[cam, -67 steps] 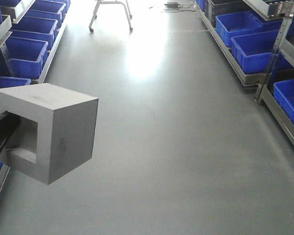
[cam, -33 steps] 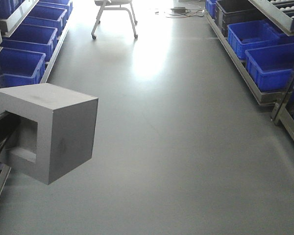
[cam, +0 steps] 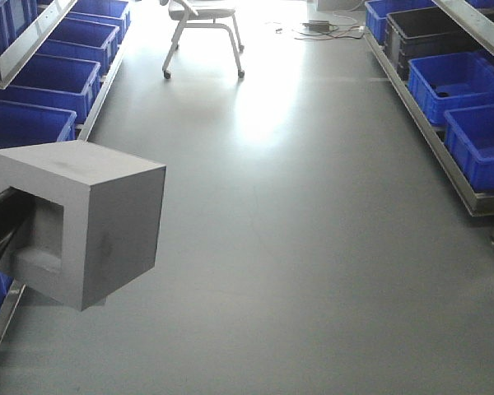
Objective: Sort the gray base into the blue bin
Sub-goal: 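Drive down the aisle carrying the gray base in the left gripper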
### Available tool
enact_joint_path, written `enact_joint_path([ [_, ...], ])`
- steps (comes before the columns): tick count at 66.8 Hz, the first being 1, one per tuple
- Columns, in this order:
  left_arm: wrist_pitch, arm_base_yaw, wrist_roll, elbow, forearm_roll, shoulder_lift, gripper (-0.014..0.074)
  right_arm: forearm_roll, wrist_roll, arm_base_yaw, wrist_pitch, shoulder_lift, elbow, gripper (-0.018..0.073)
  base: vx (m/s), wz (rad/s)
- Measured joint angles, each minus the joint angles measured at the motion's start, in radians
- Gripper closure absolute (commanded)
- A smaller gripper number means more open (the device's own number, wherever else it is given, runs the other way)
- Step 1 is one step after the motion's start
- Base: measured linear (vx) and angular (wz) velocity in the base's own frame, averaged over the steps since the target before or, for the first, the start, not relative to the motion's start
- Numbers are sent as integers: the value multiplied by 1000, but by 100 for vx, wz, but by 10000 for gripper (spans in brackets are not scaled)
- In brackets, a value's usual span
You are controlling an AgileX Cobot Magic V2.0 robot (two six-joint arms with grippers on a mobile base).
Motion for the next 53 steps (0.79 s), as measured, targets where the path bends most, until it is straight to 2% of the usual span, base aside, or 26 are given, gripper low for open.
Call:
enact_joint_path([
  [35,0,0,0,0,0,0,594,0,0,0,0,0,0,564,39,13],
  [53,0,0,0,0,0,1,594,0,0,0,0,0,0,564,28,47],
])
